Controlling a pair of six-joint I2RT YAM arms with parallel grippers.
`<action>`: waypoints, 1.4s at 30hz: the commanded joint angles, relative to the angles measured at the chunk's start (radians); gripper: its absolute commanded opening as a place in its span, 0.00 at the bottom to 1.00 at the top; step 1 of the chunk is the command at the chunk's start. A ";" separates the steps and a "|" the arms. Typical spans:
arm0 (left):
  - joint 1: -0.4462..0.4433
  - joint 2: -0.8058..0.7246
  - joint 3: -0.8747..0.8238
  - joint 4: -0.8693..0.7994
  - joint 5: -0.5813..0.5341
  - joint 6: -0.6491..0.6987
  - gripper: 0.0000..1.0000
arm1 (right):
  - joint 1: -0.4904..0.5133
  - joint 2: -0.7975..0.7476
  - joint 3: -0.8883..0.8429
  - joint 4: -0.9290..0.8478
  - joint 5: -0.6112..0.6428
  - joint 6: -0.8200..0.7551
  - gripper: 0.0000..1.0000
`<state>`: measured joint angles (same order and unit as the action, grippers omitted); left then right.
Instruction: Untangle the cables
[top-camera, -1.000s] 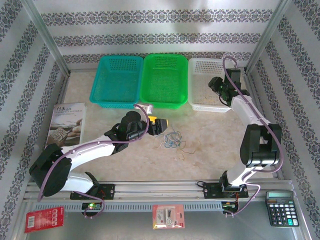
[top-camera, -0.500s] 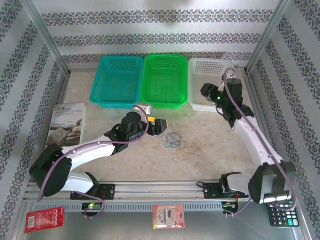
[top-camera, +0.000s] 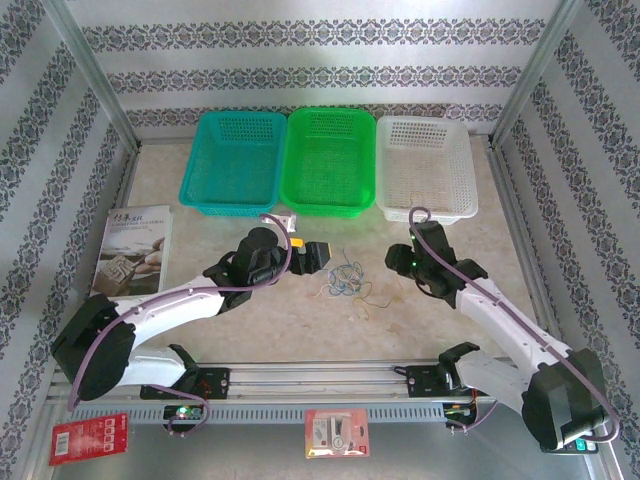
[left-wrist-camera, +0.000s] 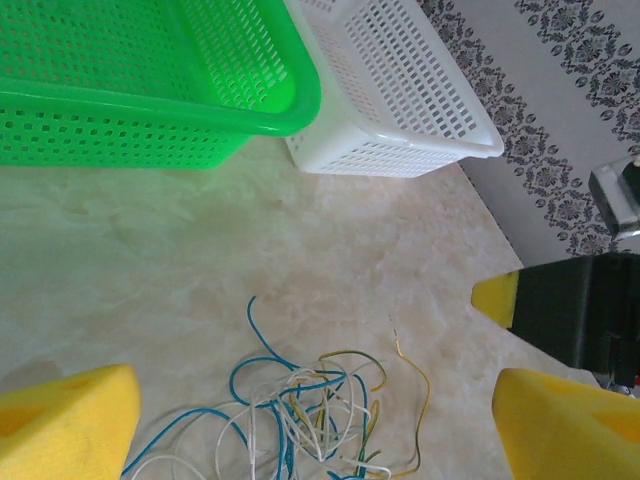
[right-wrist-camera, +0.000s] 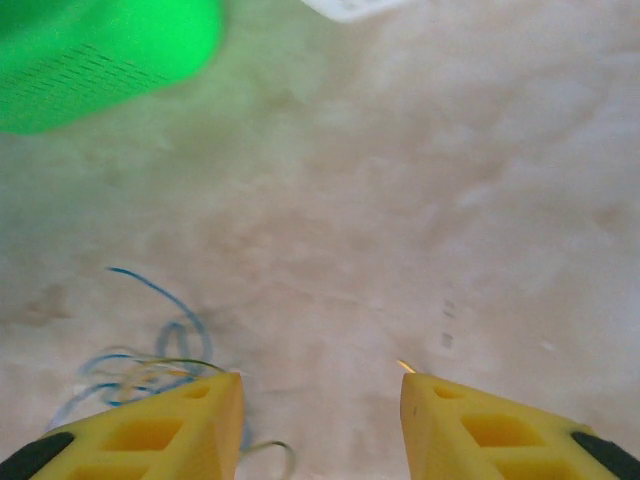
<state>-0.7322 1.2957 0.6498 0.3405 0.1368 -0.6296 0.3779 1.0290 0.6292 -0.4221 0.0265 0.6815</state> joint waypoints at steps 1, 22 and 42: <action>-0.012 -0.002 0.003 -0.021 0.002 -0.002 0.91 | 0.008 0.028 -0.007 -0.081 0.094 -0.006 0.46; -0.012 0.123 0.076 0.063 0.122 -0.001 0.91 | 0.026 0.222 -0.061 -0.051 0.070 0.048 0.35; -0.012 0.118 0.068 0.084 0.126 -0.014 0.92 | 0.056 0.300 -0.024 -0.022 0.040 0.046 0.36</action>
<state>-0.7322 1.4113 0.6964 0.3859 0.2546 -0.6327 0.4236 1.3148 0.5800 -0.4522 0.0772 0.7269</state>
